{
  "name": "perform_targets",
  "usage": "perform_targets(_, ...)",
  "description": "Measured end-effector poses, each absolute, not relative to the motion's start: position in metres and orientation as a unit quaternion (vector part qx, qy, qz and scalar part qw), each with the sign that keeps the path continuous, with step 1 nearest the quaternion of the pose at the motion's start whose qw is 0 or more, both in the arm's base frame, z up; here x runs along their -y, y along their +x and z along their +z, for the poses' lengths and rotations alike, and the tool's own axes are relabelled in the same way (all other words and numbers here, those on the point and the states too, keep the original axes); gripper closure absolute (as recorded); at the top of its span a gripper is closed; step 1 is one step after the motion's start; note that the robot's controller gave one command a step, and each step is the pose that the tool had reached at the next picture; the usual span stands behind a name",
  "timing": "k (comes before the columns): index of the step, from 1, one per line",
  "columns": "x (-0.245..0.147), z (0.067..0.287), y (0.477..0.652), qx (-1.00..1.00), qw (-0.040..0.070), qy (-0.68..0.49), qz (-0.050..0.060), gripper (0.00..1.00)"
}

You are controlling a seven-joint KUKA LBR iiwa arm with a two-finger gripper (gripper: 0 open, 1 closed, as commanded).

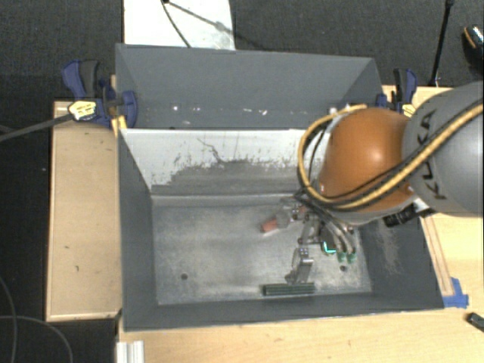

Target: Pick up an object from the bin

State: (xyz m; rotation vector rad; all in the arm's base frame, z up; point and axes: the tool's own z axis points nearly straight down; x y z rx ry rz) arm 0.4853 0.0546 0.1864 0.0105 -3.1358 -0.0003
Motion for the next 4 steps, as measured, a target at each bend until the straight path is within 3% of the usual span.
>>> perform_targets(1, -0.011, 0.079, 0.483, 0.997, 0.0, 0.081, 0.0, 0.0)
perform_targets(2, -0.011, 0.073, 0.479, 0.999, -0.004, 0.031, 0.0, 0.0)
perform_targets(3, -0.011, 0.07, 0.476, 1.0, 0.0, 0.03, 0.0, 1.0)
perform_targets(4, -0.007, 0.268, 0.481, 1.0, -0.006, 0.024, 0.0, 1.0)
